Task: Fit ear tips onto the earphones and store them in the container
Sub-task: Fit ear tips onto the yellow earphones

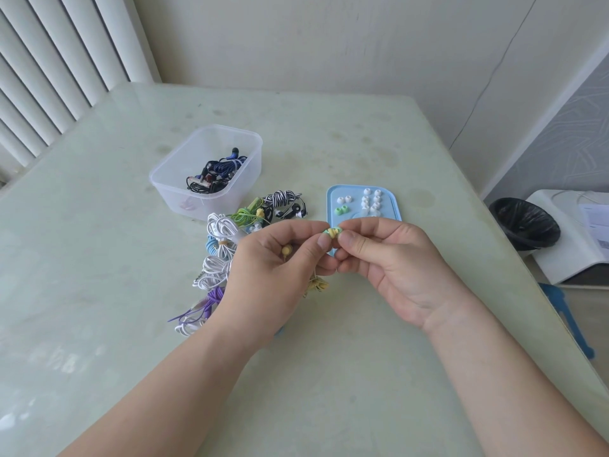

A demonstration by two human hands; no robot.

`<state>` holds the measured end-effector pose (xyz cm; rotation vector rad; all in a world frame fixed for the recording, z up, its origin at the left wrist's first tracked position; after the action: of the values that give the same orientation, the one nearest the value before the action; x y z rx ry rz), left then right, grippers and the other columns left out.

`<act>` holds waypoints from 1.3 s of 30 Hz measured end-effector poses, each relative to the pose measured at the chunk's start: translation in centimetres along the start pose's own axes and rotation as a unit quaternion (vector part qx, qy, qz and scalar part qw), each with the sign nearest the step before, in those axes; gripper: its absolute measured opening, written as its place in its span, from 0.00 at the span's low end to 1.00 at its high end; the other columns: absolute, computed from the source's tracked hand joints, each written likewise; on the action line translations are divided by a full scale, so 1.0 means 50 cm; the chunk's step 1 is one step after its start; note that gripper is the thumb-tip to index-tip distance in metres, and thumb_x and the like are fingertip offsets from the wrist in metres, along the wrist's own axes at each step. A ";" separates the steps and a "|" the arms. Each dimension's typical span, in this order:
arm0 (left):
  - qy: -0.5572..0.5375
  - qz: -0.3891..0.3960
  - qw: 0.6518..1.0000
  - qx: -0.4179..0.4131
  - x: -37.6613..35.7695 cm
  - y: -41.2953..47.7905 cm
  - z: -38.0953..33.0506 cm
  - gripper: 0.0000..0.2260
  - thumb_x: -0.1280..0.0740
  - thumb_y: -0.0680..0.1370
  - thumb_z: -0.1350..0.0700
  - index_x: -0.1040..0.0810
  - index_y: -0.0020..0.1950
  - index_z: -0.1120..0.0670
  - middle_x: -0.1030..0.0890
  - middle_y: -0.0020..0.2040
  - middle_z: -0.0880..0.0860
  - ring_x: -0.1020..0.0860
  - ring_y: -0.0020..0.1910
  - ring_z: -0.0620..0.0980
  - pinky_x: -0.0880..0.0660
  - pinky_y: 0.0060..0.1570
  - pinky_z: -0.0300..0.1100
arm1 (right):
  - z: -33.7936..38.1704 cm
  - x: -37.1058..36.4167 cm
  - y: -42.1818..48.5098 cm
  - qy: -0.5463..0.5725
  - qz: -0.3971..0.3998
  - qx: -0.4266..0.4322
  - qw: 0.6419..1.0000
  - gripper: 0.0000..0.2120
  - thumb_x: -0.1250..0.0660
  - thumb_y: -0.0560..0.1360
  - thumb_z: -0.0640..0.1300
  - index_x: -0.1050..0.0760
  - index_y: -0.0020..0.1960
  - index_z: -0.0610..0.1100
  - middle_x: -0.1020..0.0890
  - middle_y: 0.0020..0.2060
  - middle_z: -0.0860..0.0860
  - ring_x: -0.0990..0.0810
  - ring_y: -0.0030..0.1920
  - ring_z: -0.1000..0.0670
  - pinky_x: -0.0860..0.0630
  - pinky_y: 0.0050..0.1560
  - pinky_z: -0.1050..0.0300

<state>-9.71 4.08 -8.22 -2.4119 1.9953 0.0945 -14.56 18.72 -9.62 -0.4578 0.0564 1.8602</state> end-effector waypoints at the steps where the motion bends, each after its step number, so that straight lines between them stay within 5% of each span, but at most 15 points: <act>1: 0.003 0.002 1.000 0.000 -0.001 0.000 -0.001 0.04 0.28 0.80 0.60 0.14 0.50 0.52 0.12 0.40 0.54 0.13 0.41 0.52 0.15 0.50 0.48 | 0.001 0.000 0.000 -0.003 -0.001 0.007 1.000 0.10 0.27 0.67 0.36 0.18 0.48 0.36 0.17 0.38 0.40 0.19 0.36 0.47 0.20 0.39 0.57; 18: 0.026 -0.021 0.999 -0.004 0.007 0.000 0.003 0.02 0.28 0.80 0.60 0.15 0.50 0.57 0.13 0.36 0.51 0.13 0.37 0.46 0.18 0.40 0.37 | 0.033 0.003 -0.017 -0.148 -0.074 0.156 0.974 0.06 0.27 0.74 0.30 0.15 0.47 0.40 0.12 0.39 0.44 0.14 0.37 0.45 0.17 0.48 0.51; 26: -0.025 0.006 1.000 -0.016 -0.010 0.002 0.002 0.06 0.31 0.81 0.64 0.17 0.56 0.56 0.13 0.39 0.51 0.12 0.41 0.49 0.16 0.46 0.43 | 0.036 0.008 -0.010 -0.125 -0.044 0.159 0.978 0.07 0.30 0.74 0.39 0.17 0.49 0.37 0.15 0.44 0.36 0.16 0.42 0.39 0.17 0.48 0.45; 29: -0.026 0.017 0.999 -0.028 -0.013 0.002 0.004 0.14 0.32 0.82 0.65 0.20 0.67 0.54 0.16 0.41 0.55 0.12 0.43 0.52 0.16 0.49 0.45 | 0.043 -0.001 -0.018 -0.173 -0.032 0.189 0.966 0.09 0.32 0.74 0.37 0.16 0.52 0.40 0.14 0.44 0.38 0.15 0.46 0.38 0.16 0.51 0.41; 33: -0.025 0.034 0.999 -0.034 -0.021 0.000 0.005 0.15 0.33 0.82 0.66 0.19 0.64 0.51 0.19 0.39 0.51 0.13 0.45 0.54 0.15 0.52 0.48 | 0.052 -0.012 -0.024 -0.210 -0.021 0.229 0.950 0.11 0.32 0.74 0.34 0.14 0.52 0.41 0.15 0.45 0.44 0.15 0.45 0.41 0.17 0.49 0.35; 39: -0.065 0.027 0.997 -0.018 -0.020 0.000 0.004 0.11 0.32 0.82 0.66 0.19 0.62 0.57 0.19 0.39 0.50 0.12 0.44 0.53 0.15 0.50 0.47 | 0.054 0.008 -0.023 -0.139 -0.039 0.205 0.968 0.12 0.33 0.76 0.33 0.15 0.57 0.40 0.13 0.45 0.42 0.14 0.43 0.44 0.18 0.46 0.52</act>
<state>-9.90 5.08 -8.37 -2.3072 2.0197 0.2829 -14.36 20.18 -7.08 0.0871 0.2272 1.7593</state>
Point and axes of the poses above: each hand's wrist, its own y-axis towards the middle knuckle, its own x-axis out of the back of the hand, z = x × y, the point moved 10 cm from there along y, towards the middle knuckle
